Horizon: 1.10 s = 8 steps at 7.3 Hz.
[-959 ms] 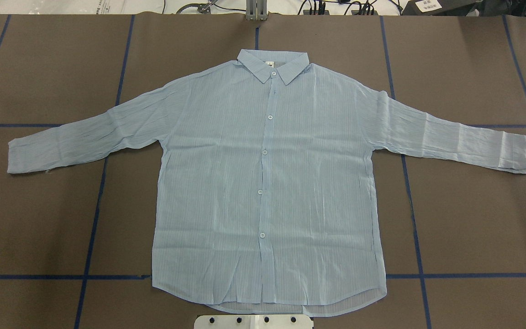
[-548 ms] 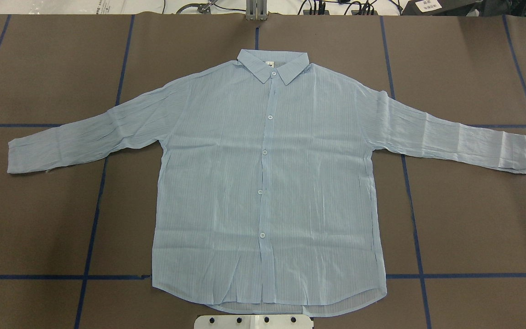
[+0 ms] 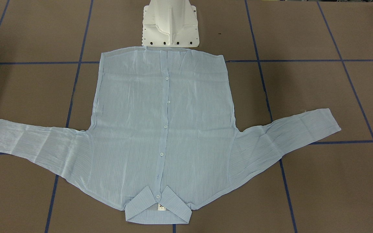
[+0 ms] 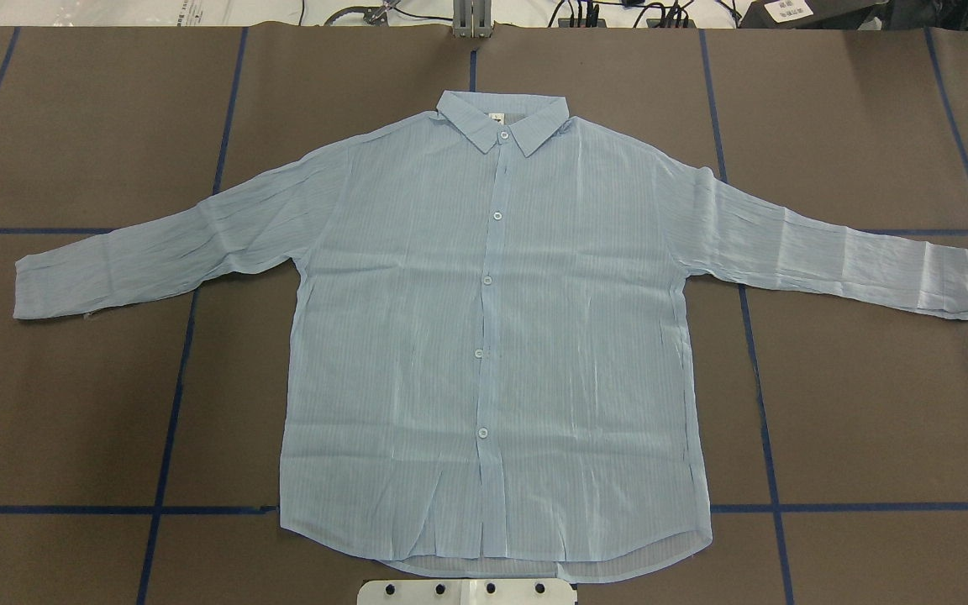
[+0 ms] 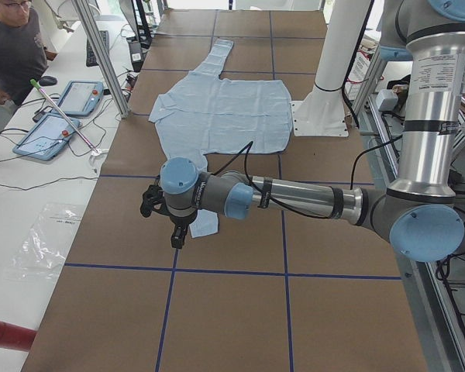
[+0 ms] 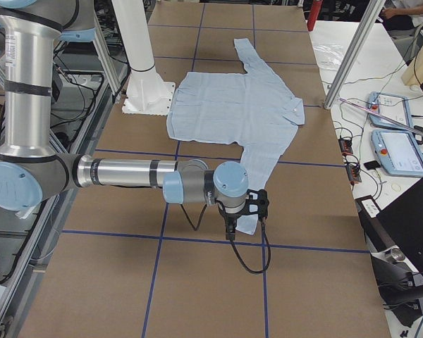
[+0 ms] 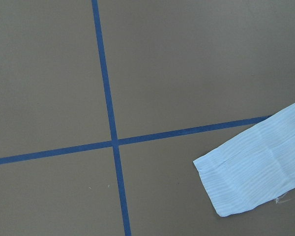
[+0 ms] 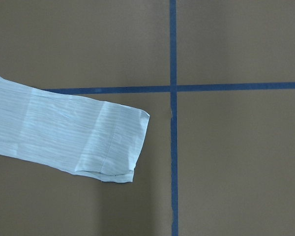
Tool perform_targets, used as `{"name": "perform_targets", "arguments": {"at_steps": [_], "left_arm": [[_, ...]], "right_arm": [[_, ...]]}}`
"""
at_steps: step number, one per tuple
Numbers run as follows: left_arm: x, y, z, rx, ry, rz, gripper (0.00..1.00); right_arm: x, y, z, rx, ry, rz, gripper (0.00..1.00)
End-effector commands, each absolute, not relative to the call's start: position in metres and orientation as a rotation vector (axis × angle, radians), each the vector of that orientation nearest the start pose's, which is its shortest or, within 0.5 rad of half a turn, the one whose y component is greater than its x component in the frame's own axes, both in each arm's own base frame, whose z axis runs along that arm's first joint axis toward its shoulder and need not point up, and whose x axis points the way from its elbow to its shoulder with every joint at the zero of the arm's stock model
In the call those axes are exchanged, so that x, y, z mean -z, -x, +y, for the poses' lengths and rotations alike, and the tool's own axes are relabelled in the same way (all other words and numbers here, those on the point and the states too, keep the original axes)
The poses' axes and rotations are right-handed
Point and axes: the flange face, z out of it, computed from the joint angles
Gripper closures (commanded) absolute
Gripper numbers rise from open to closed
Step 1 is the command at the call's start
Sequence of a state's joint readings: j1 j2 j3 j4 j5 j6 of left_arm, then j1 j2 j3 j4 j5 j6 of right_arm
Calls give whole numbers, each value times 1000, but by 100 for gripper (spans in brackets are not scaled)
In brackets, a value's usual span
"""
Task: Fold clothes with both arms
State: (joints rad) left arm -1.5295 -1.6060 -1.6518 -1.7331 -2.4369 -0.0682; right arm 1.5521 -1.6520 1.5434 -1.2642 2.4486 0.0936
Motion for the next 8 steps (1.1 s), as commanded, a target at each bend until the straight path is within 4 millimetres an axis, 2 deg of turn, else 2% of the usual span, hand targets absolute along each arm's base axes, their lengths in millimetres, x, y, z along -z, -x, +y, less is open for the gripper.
{"name": "perform_targets", "arguments": {"at_steps": [1,3,5,6,8], "left_arm": [[-572,35,-525,-132,-305,881,1],[-578,35,-519,-149,-331,876,1],[-580,35,-518,-148,-336,872,1],[-579,36,-518,-146,-337,875,1],[-580,35,-518,-148,-336,877,1]], "right_arm": [[-723,-21,-497,33,-196,-901,0],[-704,41,-513,-21,-137,-921,0],[-702,90,-513,-13,-146,-865,0],[-705,105,-511,-13,-141,-843,0],[-712,112,-506,-13,-118,-838,1]]}}
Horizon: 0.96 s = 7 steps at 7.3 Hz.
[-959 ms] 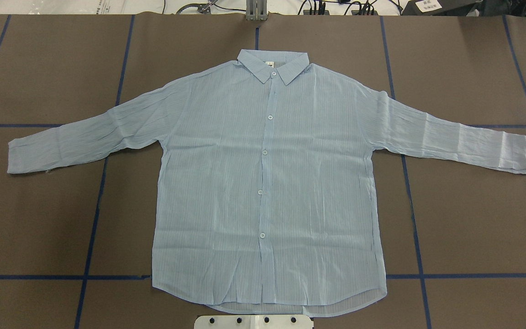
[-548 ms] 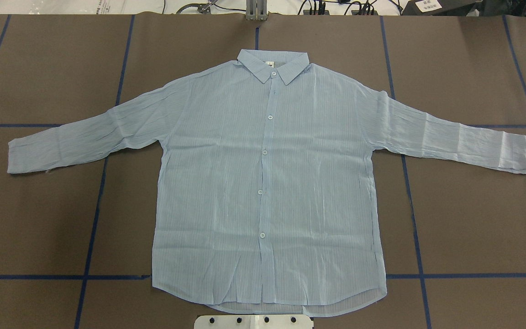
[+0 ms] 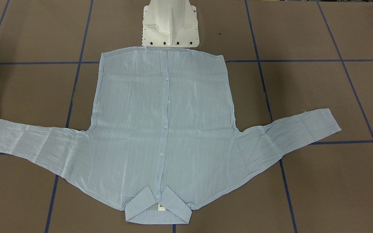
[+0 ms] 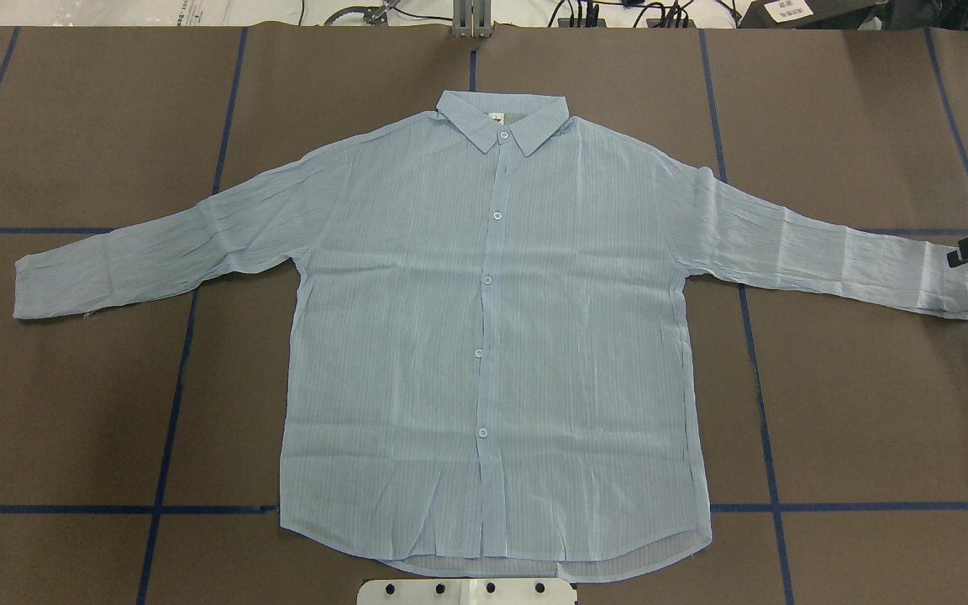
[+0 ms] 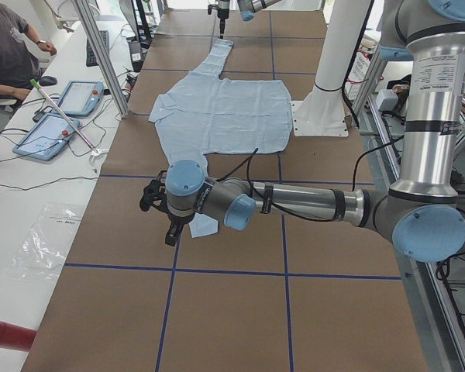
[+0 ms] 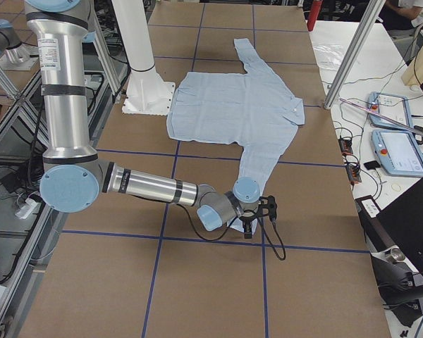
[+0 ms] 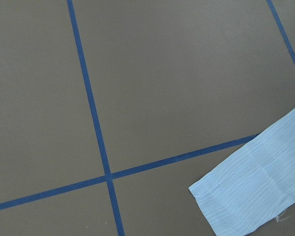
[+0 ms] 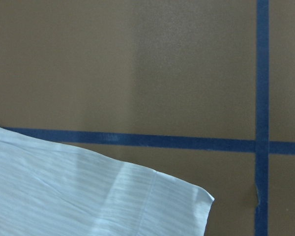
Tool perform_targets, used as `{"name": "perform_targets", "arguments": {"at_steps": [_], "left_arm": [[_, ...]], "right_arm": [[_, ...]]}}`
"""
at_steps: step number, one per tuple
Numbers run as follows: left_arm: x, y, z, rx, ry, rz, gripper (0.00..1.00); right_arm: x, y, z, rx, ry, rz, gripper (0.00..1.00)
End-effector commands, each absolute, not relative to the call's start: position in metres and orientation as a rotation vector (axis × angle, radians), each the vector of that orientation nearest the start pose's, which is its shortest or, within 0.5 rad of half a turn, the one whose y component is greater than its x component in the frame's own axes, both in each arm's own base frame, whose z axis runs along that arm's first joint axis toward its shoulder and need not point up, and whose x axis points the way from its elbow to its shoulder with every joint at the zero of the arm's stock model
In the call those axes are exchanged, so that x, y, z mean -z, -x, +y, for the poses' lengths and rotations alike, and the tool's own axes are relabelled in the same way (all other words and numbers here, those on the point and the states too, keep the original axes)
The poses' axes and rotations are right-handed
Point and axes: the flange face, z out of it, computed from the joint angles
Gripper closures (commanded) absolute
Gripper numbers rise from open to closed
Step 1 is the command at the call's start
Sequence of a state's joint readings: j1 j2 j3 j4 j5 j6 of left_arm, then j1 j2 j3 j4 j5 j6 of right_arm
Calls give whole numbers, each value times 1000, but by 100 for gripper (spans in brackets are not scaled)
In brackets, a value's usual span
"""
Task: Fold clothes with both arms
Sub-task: 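Lower the right gripper onto the sleeve cuff nearest it and grasp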
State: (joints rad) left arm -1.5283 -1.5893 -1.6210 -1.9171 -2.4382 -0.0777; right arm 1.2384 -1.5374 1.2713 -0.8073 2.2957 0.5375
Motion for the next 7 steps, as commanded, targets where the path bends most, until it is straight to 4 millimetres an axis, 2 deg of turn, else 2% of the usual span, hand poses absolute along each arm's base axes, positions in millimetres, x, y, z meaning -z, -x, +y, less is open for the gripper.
{"name": "perform_targets", "arguments": {"at_steps": [1,3,4,5,6,7], "left_arm": [[-579,35,-518,-149,-337,878,1],[-578,35,-518,-150,-338,878,1],[-578,35,-518,-150,-338,878,1],[-577,35,-519,-151,-340,878,1],[-577,36,-519,-150,-340,879,1],[-577,35,-519,-150,-339,880,1]], "right_arm": [[-714,111,-502,-24,-108,-843,2],[-720,115,-496,-22,-87,-842,10],[-720,116,-495,-20,-85,-843,22],[-720,116,-495,-22,-84,-839,41],[-720,117,-495,-22,-83,-838,43],[-720,117,-495,-22,-82,-837,55]]}}
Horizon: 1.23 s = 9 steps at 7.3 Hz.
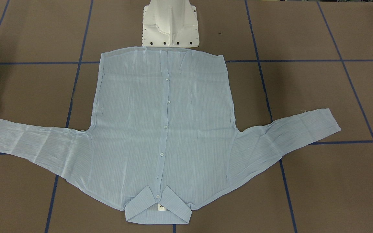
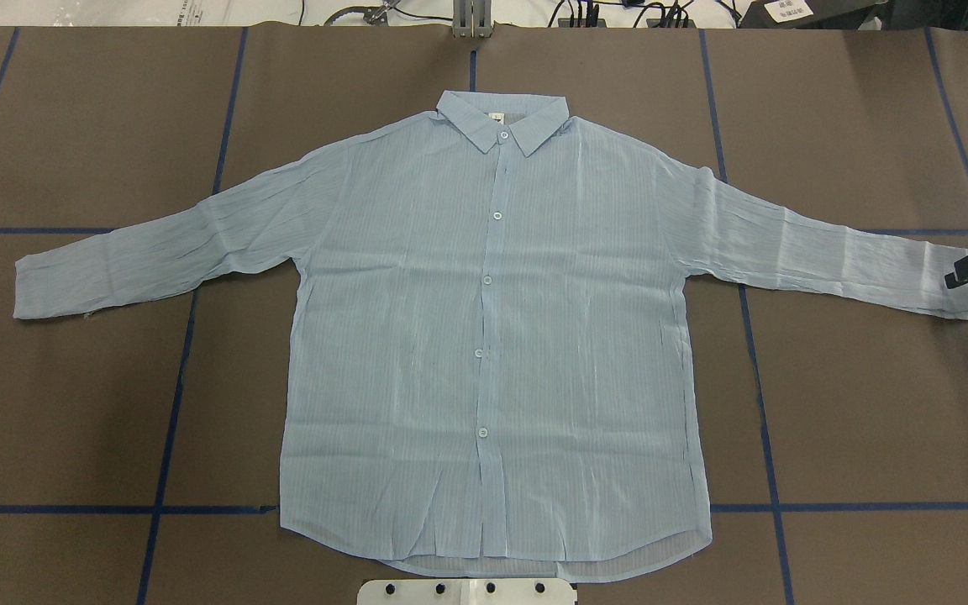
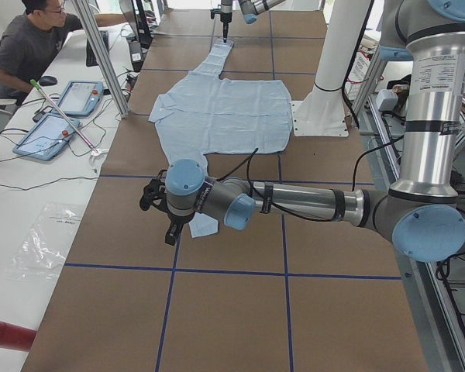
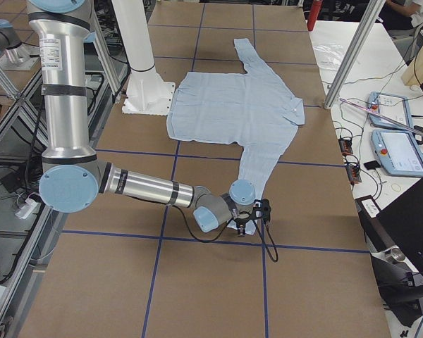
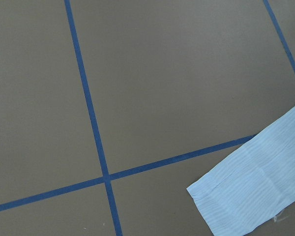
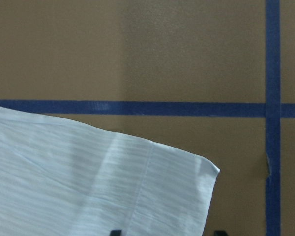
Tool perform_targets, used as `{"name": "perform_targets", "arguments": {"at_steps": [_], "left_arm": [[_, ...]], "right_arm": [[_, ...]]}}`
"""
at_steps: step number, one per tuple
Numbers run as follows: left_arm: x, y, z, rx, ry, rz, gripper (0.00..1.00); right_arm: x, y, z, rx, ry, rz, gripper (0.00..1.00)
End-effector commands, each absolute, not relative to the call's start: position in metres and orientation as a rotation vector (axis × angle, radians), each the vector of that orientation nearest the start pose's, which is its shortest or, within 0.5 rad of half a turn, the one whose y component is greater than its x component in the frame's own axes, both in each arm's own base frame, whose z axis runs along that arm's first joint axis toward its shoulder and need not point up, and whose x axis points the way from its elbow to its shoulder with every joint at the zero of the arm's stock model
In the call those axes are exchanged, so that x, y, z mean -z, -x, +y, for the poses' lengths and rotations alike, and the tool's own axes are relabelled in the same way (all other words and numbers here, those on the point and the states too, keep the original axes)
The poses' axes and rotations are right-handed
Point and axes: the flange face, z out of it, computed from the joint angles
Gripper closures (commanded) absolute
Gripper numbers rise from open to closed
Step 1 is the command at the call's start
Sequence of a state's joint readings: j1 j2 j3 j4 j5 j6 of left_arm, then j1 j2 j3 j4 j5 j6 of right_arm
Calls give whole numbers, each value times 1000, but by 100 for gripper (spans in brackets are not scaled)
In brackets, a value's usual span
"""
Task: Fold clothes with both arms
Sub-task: 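Lower the right gripper onto the sleeve cuff nearest it and grasp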
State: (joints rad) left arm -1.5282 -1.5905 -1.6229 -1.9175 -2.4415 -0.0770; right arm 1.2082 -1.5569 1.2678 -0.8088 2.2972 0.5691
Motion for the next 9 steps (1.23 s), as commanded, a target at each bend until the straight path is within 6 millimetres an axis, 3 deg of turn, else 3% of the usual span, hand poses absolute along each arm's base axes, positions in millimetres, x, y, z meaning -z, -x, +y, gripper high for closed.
{"name": "perform_targets", "arguments": {"at_steps": [1,3,6,7,9], "left_arm": [[-577,36,-519,-148,-340,880,1],[-577,35,-519,-150,-339,880,1],[-578,36,-519,-148,-338,880,1],[-579,35,-519,-148,-336,880,1],[-580,35,-519,-148,-335,880,1]], "right_arm": [[-721,116,-496,-24,-83,-833,73],[-719,117,-497,-21,-86,-832,100],[-717,117,-497,-20,-91,-834,100],[-718,117,-496,-19,-91,-833,49],[-715,120,-497,-13,-91,-836,37]]}}
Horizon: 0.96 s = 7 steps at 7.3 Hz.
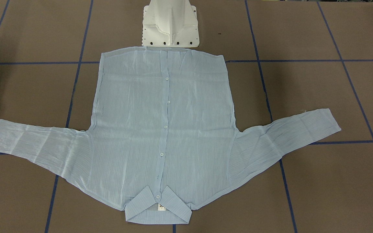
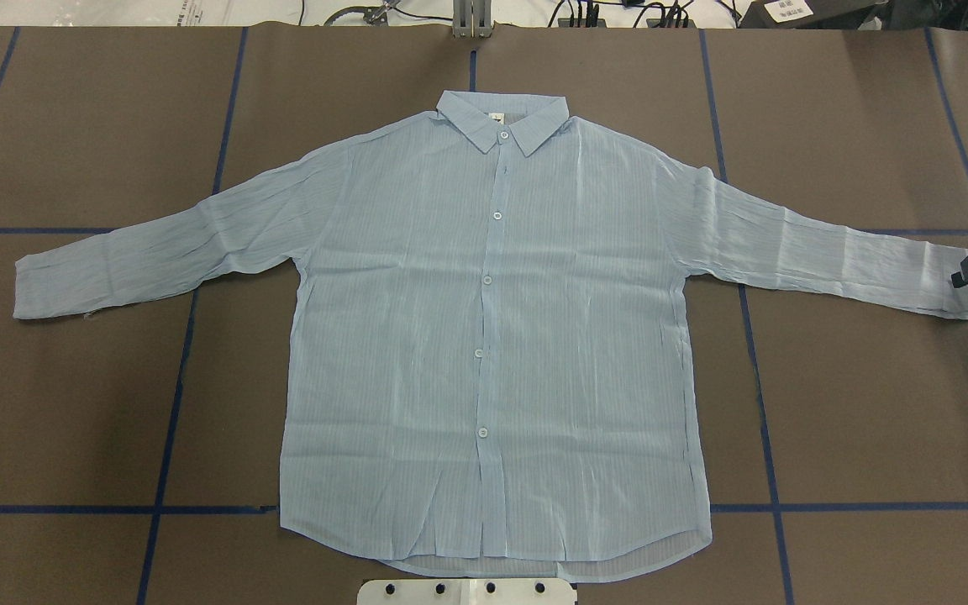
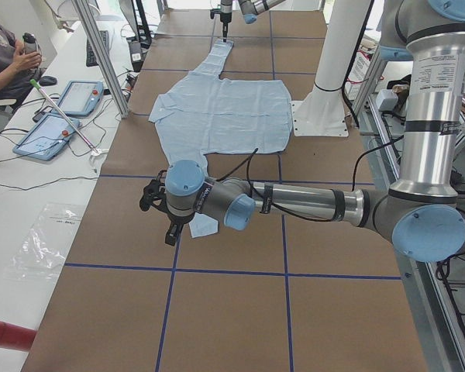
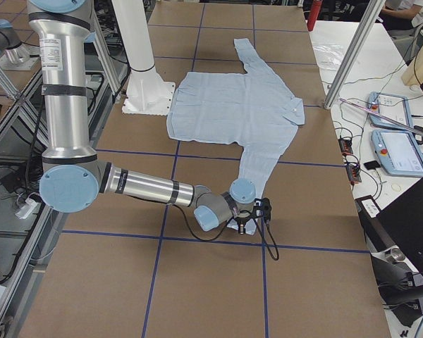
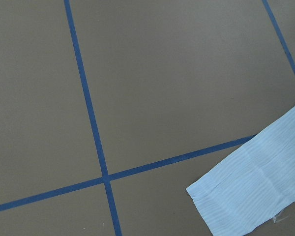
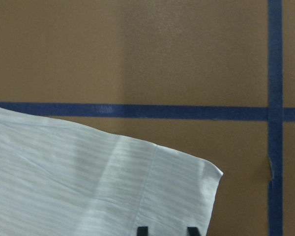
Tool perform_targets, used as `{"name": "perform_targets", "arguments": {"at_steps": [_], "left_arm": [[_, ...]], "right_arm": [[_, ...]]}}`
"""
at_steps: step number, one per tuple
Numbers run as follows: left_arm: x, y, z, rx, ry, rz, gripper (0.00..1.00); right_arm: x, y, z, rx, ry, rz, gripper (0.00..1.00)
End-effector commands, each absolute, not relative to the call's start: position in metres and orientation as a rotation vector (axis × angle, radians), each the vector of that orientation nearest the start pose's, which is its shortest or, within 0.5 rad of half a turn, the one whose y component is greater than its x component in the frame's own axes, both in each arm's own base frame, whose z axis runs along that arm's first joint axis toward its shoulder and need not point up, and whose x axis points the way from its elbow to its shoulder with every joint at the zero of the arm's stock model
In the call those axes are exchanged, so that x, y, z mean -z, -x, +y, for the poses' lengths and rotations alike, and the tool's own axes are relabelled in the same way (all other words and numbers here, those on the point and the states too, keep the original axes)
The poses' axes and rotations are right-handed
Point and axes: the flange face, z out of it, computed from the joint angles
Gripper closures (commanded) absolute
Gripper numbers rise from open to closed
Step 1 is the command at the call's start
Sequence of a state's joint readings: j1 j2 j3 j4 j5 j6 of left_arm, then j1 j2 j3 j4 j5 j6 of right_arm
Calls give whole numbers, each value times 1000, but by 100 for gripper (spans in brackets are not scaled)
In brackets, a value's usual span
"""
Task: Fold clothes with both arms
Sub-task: 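Lower the right gripper onto the sleeve cuff nearest it and grasp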
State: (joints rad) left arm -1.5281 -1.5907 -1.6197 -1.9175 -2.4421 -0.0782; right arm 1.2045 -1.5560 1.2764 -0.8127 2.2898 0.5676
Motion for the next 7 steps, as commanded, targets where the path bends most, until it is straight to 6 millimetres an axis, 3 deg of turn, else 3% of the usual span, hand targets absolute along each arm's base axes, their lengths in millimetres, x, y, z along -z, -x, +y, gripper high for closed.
{"name": "perform_targets", "arguments": {"at_steps": [1,5,6,7], "left_arm": [[-579,35,-519,-148,-336,880,1],[-579,35,-519,-147,-335,880,1],[-579,36,-519,-147,-337,880,1],[-579,35,-519,-149,-336,881,1]], "right_arm": [[-715,121,-497,-12,-91,-834,37],[-722,124,-493,-11,-72,-828,44],[-722,125,-492,-9,-72,-828,49],[-722,125,-492,-8,-71,-830,65]]}}
